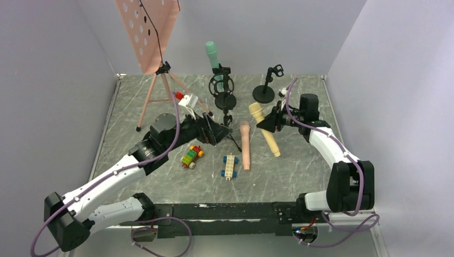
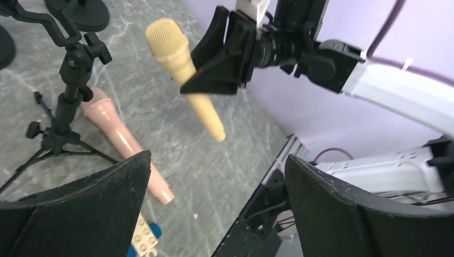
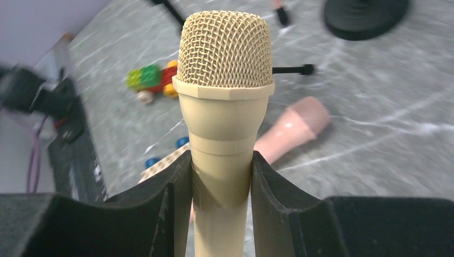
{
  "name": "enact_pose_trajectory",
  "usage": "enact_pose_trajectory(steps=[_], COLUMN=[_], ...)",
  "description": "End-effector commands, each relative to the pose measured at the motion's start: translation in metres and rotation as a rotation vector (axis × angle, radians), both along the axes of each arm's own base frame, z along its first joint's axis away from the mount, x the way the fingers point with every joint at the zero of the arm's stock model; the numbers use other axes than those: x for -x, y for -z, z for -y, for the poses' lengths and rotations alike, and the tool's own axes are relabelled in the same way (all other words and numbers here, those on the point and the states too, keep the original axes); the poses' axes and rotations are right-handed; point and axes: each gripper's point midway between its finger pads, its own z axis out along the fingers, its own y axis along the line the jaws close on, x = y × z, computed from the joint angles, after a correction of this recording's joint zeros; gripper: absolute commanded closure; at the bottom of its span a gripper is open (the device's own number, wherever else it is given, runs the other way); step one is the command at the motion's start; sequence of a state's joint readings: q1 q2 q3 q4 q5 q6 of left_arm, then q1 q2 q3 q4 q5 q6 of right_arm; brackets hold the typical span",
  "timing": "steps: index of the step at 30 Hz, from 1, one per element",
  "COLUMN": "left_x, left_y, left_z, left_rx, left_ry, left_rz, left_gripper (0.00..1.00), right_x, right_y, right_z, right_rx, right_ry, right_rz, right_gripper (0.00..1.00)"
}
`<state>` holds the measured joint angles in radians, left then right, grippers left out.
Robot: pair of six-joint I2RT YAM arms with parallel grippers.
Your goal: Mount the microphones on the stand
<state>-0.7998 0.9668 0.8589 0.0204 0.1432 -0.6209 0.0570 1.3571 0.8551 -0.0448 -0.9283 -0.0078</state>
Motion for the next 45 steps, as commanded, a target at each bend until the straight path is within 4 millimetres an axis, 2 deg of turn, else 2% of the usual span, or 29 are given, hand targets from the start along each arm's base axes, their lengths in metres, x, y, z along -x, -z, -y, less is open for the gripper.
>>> enact_pose_trajectory(steps=[1, 6, 12, 26, 33, 42, 45], left_x=[0.003, -0.005, -0.002, -0.007, -0.006, -0.005, -0.004], left_y=[-0.034, -0.014, -0.001, 0.018, 0.027, 0.027, 0.028], left_z=[0.019, 0.038, 0.059, 0.089, 0.097, 0.102, 0.103], left_rx=[0.219, 0.22, 0.184, 0.121, 0.073, 0.064, 0.062], left_ry=[0.112, 0.133, 0.156, 0.19, 0.196, 0.211, 0.219], left_rz=[-0.111, -0.237, -0.293, -0.322, -0.312, -0.293, -0.29], left_gripper=[0.01, 0.01, 0.01, 0.01, 0.19, 0.4, 0.5], right_x=[0.055, 0.081, 0.106, 0.119, 0.119, 0.119, 0.119], right_y=[-0.041, -0.048, -0.055, -0.052, -0.052, -0.051, -0.051], right_z=[-0.027, -0.035, -0.047, -0.058, -0.058, -0.058, -0.058], right_rx=[-0.107, -0.116, -0.138, -0.131, -0.136, -0.142, -0.143], right_ry=[-0.385, -0.507, -0.626, -0.688, -0.69, -0.69, -0.691], right_rz=[0.192, 0.235, 0.285, 0.294, 0.292, 0.288, 0.287], right_gripper=[0.84, 0.84, 0.84, 0.83, 0.83, 0.82, 0.82])
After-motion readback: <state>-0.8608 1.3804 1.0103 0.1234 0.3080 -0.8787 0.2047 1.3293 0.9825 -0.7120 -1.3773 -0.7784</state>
